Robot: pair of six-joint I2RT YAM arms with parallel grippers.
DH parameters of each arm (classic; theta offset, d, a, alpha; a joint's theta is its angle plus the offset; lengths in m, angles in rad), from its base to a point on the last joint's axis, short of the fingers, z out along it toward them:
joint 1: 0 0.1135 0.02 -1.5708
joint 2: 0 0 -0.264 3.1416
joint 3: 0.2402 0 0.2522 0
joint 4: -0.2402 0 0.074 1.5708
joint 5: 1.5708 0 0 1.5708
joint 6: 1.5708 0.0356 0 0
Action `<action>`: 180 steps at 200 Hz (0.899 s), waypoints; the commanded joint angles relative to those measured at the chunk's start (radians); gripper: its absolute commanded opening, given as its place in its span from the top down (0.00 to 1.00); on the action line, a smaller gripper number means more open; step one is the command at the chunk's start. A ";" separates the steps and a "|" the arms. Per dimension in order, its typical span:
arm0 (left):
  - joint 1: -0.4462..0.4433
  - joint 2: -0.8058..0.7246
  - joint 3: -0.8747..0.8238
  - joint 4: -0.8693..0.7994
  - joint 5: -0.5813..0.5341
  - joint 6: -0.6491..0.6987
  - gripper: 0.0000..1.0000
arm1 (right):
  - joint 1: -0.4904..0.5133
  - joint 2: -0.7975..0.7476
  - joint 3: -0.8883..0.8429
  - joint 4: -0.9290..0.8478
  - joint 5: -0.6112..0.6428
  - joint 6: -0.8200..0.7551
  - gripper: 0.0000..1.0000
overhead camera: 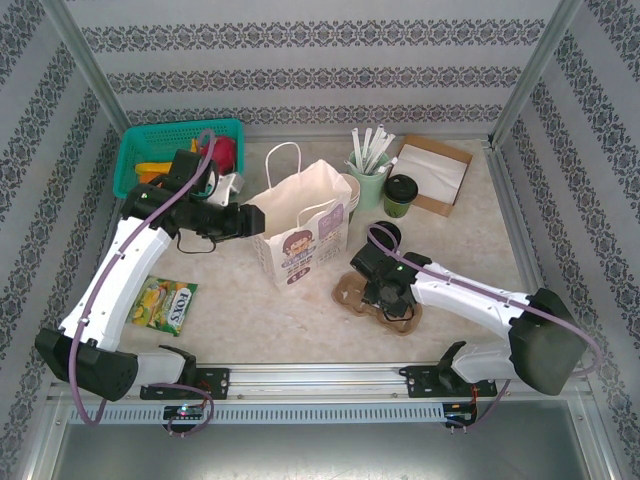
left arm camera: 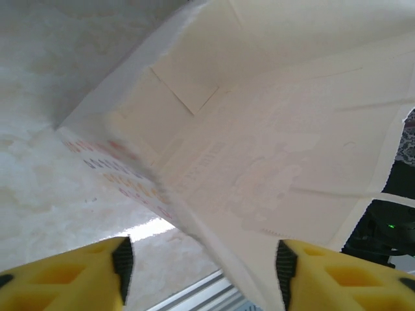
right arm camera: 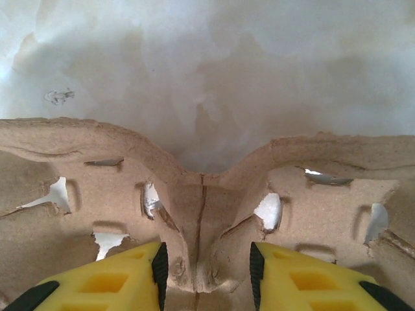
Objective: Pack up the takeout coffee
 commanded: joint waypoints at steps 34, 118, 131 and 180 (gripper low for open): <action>0.042 -0.088 -0.048 0.128 -0.090 0.009 0.09 | 0.018 0.043 0.036 -0.013 -0.013 0.010 0.61; 0.043 -0.131 -0.107 0.314 -0.194 -0.044 0.00 | 0.020 0.055 0.032 0.002 0.005 -0.022 0.79; 0.044 -0.131 -0.108 0.339 -0.222 -0.050 0.00 | 0.020 0.045 0.034 -0.008 0.031 -0.043 0.84; 0.043 -0.119 -0.081 0.426 -0.207 0.063 0.01 | -0.007 -0.023 0.045 -0.048 0.128 -0.203 1.00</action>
